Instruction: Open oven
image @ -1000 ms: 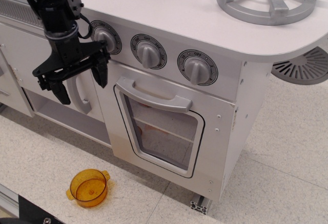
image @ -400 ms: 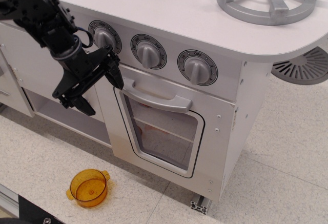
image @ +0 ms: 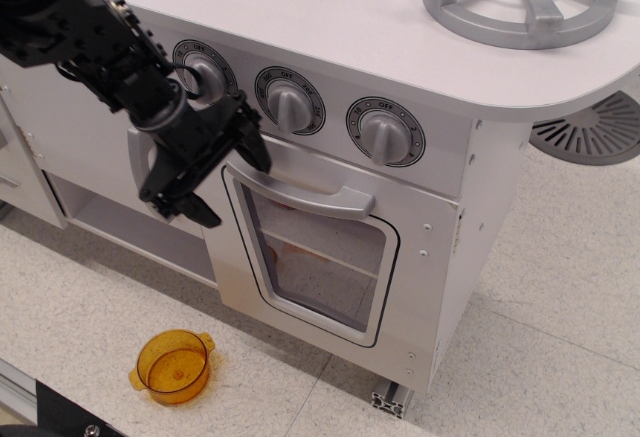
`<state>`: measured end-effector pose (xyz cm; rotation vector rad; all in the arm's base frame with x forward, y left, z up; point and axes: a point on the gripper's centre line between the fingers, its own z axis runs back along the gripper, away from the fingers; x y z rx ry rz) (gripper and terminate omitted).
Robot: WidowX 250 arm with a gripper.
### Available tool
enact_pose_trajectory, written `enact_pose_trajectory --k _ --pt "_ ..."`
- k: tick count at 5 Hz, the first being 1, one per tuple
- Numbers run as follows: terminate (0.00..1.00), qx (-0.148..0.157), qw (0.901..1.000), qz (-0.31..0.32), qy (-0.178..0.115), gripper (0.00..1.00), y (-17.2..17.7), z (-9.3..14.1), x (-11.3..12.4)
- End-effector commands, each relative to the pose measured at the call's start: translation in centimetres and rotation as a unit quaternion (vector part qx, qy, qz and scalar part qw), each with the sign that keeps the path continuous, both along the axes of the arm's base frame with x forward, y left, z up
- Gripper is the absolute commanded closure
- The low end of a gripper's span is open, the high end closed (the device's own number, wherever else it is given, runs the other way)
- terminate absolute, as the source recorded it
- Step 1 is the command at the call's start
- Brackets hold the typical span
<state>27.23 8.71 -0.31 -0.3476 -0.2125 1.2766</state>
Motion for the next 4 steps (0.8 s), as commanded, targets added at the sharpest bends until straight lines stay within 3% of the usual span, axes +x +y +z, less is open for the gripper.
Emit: enact_pose_trajectory --k 1,3,4 --pt "0.00 0.021 0.9996 -0.005 -0.020 0.00 -1.0 -0.3 1.2" --pt "0.00 0.052 0.9985 0.015 -0.007 0.00 0.3 -1.3 -0.6" --pt "0.00 0.056 0.9981 -0.005 0.025 0.00 1.0 -0.2 -2.7"
